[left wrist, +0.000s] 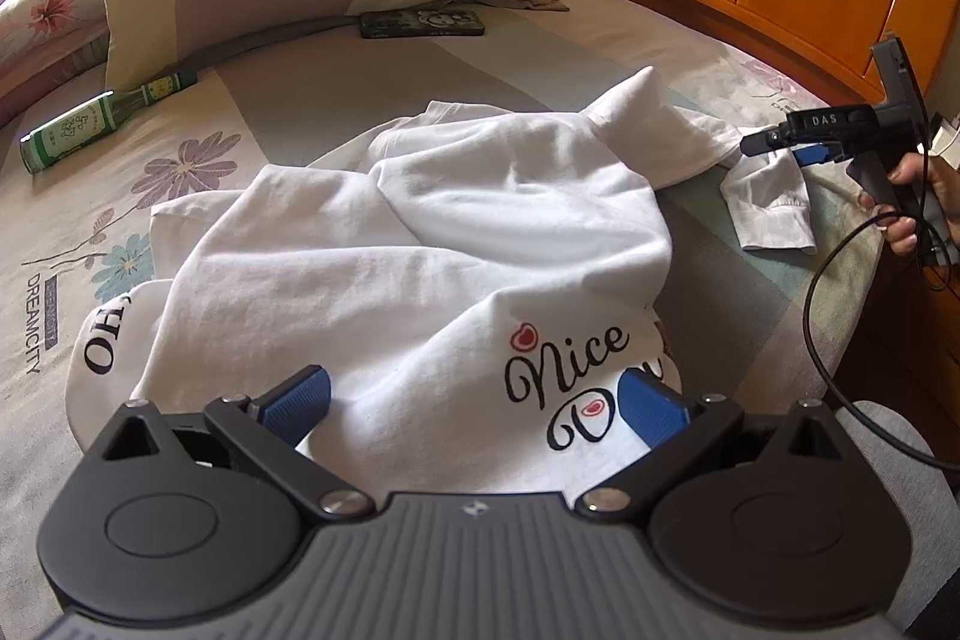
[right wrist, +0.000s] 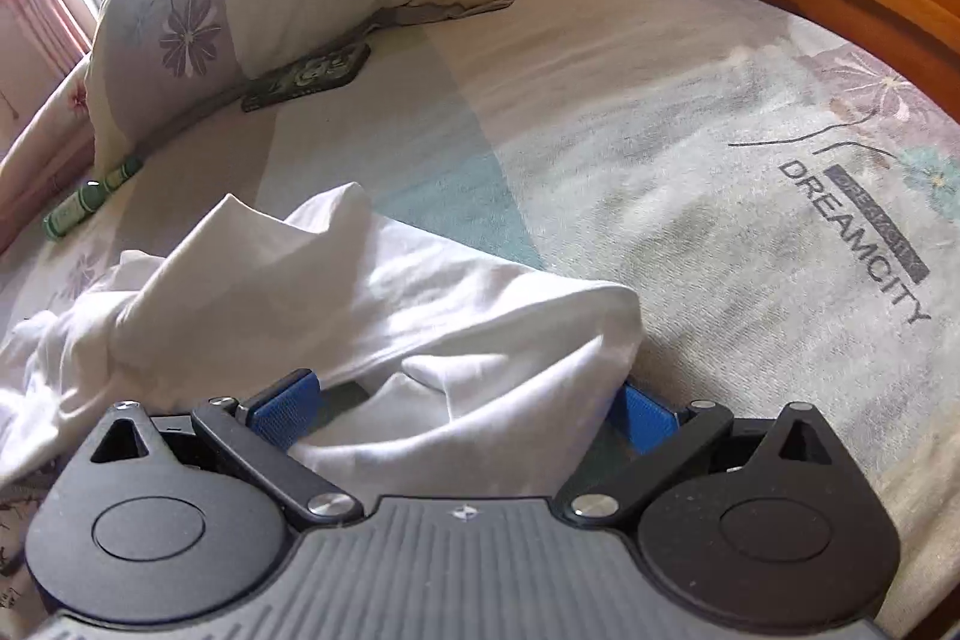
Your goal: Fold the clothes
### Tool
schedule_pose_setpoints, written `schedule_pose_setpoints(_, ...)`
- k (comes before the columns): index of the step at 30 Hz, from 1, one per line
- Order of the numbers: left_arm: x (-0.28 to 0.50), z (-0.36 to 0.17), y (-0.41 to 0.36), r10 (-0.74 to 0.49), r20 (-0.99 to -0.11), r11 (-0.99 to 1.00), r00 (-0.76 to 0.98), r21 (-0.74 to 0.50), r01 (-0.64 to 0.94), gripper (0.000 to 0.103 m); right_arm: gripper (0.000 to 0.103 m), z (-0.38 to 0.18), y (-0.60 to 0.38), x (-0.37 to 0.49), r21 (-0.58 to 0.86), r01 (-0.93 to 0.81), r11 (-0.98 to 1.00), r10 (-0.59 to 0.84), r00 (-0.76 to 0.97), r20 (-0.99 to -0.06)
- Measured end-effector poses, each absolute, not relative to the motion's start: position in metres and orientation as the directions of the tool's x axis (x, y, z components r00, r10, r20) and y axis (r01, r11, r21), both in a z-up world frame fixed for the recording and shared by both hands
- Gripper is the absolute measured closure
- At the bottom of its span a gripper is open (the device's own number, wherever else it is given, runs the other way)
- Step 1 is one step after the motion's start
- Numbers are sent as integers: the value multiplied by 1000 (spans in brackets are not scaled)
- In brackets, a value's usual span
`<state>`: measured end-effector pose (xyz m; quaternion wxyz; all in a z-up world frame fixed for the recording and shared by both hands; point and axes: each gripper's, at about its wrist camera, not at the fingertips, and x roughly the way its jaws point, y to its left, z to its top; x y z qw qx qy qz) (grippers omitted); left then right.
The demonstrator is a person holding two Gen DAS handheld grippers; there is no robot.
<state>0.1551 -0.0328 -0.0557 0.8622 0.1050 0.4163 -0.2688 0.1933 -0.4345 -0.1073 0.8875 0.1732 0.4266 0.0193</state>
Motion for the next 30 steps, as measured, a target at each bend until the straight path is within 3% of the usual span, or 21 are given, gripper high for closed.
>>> schedule_pose_setpoints(3, 155, -56, -33, -373, -776, 836, 509, -42, 547, 2, 0, -98, -420, 203, 407, 5, 913, 316, 624, -715)
schedule_pose_setpoints(8, 155, -54, -34, -368, -775, 840, 513, -41, 540, 2, 0, -78, -365, 202, 392, -218, 894, 440, 600, -668)
schedule_pose_setpoints(13, 155, -51, -35, -371, -772, 838, 516, -39, 544, 2, 0, -85, -313, 187, 378, -346, 859, 510, 503, -698)
schedule_pose_setpoints(19, 155, -50, -33, -372, -770, 839, 518, -41, 543, 2, 0, -79, -307, 152, 320, -379, 868, 485, 511, -710)
schedule_pose_setpoints(22, 155, -52, -32, -377, -770, 840, 514, -51, 541, 2, 0, -73, -327, 135, 261, -335, 905, 418, 590, -691)
schedule_pose_setpoints(27, 154, -55, -35, -383, -769, 835, 511, -52, 547, 2, 0, -79, -345, 125, 119, -279, 953, 272, 615, -740)
schedule_pose_setpoints(30, 153, -54, -35, -387, -768, 835, 511, -57, 547, 2, 7, -87, -350, 124, 113, -268, 957, 255, 592, -765)
